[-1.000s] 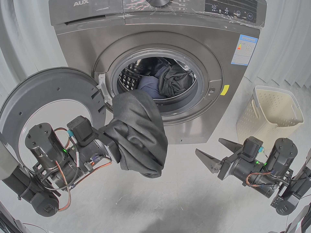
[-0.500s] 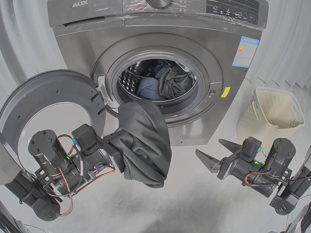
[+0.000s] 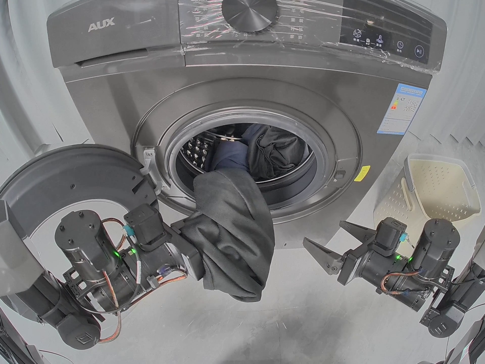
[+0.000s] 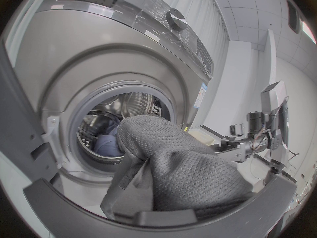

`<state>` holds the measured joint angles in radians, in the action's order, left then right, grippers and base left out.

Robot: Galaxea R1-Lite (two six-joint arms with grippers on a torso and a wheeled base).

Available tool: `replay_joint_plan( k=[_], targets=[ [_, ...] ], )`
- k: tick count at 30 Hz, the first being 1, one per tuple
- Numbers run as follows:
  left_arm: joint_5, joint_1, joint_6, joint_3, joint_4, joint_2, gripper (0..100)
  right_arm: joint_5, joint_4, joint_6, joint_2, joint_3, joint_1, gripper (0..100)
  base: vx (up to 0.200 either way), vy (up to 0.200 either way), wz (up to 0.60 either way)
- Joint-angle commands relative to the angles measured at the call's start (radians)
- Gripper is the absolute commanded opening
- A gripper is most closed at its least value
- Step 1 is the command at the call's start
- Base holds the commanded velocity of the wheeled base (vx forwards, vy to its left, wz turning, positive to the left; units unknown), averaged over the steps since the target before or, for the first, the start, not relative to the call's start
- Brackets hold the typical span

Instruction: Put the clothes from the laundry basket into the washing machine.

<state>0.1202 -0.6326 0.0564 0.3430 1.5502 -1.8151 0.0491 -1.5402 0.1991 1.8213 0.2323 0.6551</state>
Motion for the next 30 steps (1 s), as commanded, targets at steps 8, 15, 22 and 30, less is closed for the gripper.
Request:
replay_joint_plan(
  k=[8,15,22,30],
  targets=[
    [-0.002,-0.042,0.000,-0.012,0.001,-0.020,0,-0.003,0.000,-0.003,0.001,-0.094,0.072,100,0.025,0.000,0.00],
    [-0.002,-0.105,0.014,-0.021,0.002,-0.029,0,0.000,0.000,-0.014,-0.039,-0.110,0.127,100,0.000,0.000,0.00],
    [-0.056,-0.122,0.019,-0.039,0.001,-0.062,0,-0.002,0.000,-0.021,-0.074,-0.100,0.113,100,0.000,0.000,0.00],
    [-0.073,-0.157,0.019,0.001,0.002,-0.067,0,-0.002,0.000,-0.023,-0.085,-0.091,0.113,100,0.050,0.000,0.00]
  ],
)
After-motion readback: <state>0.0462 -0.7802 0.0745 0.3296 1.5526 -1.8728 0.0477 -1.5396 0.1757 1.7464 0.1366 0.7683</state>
